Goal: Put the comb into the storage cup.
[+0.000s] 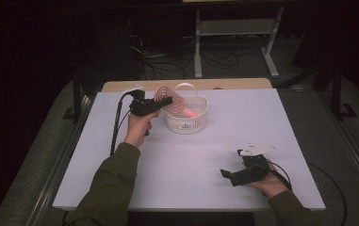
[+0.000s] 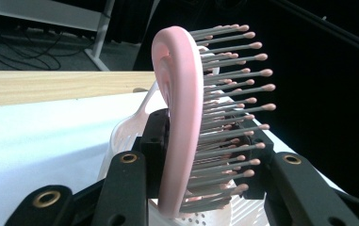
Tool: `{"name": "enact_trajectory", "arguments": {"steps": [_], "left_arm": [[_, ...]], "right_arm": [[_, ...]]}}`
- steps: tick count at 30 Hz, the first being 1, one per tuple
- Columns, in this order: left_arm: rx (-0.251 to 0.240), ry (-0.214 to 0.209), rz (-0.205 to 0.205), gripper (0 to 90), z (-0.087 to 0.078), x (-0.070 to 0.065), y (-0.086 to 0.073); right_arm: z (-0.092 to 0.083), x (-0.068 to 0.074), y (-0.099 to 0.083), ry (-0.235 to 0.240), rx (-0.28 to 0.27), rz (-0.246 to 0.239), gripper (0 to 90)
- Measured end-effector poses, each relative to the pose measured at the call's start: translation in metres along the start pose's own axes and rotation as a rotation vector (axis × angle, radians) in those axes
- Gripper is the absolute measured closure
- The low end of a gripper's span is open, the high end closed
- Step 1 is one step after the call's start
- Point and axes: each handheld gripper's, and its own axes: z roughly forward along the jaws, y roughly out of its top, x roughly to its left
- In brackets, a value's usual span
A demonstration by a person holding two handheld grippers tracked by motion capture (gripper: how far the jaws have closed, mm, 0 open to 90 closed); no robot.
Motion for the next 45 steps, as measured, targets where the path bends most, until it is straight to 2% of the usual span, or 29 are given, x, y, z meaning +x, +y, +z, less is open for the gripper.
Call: {"name": "enact_trajectory", "arguments": {"steps": [7,12,15,24,38,45], "left_arm": [[0.013,0.041,0.045,58.6,0.0,-0.002,0.0],[0.022,0.066,0.054,56.1,-0.003,0.001,-0.001],[0.017,0.066,0.06,54.4,-0.005,0.002,-0.003],[0.018,0.092,0.127,50.3,-0.011,-0.002,-0.001],[0.052,0.106,0.193,44.9,-0.018,-0.007,0.0],[0.069,0.127,0.231,40.4,-0.02,-0.011,0.001]], "right_arm": [[0.0,0.0,0.0,-0.001,0.001,-0.003,0.0],[0.0,0.0,0.0,-0.001,0.005,-0.002,0.0],[0.001,0.0,0.0,-0.001,0.006,-0.004,0.0],[0.001,0.001,0.0,0.0,0.007,-0.003,0.0],[0.002,0.0,-0.002,0.005,0.014,-0.013,0.0],[0.001,0.0,-0.003,0.007,0.01,-0.014,0.0]]}}
